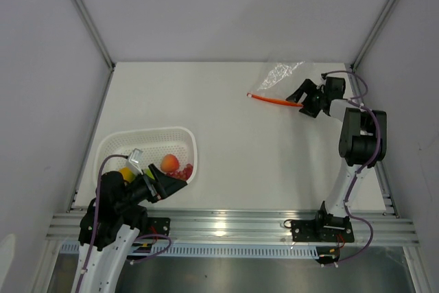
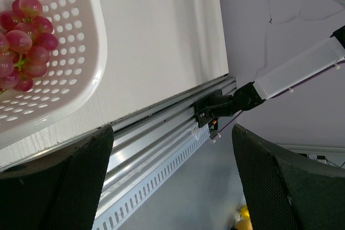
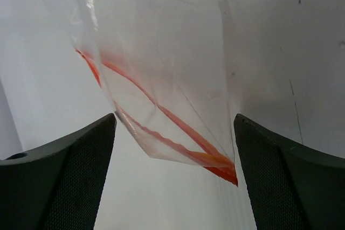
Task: Place the food in the zip-top bag and seal the zipper
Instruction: Pick up the zipper food storage bag at the center of the board.
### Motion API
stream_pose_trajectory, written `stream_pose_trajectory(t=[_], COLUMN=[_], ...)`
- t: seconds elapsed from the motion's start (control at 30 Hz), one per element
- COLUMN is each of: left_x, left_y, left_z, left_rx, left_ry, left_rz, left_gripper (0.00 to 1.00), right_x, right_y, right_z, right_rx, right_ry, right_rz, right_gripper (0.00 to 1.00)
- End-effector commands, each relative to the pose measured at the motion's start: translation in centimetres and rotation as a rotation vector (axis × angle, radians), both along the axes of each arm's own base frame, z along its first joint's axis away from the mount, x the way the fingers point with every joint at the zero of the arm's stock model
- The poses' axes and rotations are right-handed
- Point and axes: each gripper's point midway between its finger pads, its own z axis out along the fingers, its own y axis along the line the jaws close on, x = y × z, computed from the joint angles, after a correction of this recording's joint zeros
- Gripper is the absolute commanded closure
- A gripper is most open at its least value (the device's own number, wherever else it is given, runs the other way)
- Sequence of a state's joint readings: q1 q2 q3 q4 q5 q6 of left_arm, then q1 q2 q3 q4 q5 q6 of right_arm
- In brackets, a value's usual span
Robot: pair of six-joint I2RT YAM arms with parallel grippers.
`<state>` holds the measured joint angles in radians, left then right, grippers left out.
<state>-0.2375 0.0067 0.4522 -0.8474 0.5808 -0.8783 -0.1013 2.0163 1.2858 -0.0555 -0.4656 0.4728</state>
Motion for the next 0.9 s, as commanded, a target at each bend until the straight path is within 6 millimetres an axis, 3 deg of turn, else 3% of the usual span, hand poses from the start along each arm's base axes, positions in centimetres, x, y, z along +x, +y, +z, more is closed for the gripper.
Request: stream_pose_trajectory(t=[0.0,0.17,0.3,0.43,0.5,0.63,0.8,0.87], left_x=[-0.1,-0.1,-0.2,-0.4,-0.4,-0.5,-0.5,-0.4], left_y=[-0.4,-0.5,-0.6,-0.7,-0.8,-1.0,-1.1,-1.2], left_z=[0.4,0.6,0.6,0.8,1.1,1.3,1.6,2.0], left_rx=[-0.004,-0.019,-0.023,-0.030,-0.036,-0.045,-0.050,-0.057], left_ry=[-0.020,-0.017,-0.014,-0.015,-0.021,-0.021,-0.026,-0.043], left_rz=[-0.034,-0.041,-0.046,-0.053,-0.065,-0.079,-0.088,-0.090], left_gripper=[0.09,0.10,0.12,0.17,0.18,0.21,0.23,0.23], right_x=[2.3,3.4,4.1,4.3,4.3,4.0,2.4,1.6], right_y=[-0.3,-1.1,-0.7,0.0,0.3,1.2,3.5,4.7], right_z=[2.9,3.9,3.5,3.5,3.4,3.7,5.3,5.8], right_rx=[0.085,0.137,0.191,0.260,0.288,0.354,0.447,0.490], right_ry=[-0.150,-0.215,-0.201,-0.206,-0.216,-0.220,-0.211,-0.173], right_rz=[0.017,-0.007,0.000,0.010,0.014,0.026,0.053,0.045], right_gripper=[0.10,0.11,0.17,0.40,0.44,0.71,0.84,0.94])
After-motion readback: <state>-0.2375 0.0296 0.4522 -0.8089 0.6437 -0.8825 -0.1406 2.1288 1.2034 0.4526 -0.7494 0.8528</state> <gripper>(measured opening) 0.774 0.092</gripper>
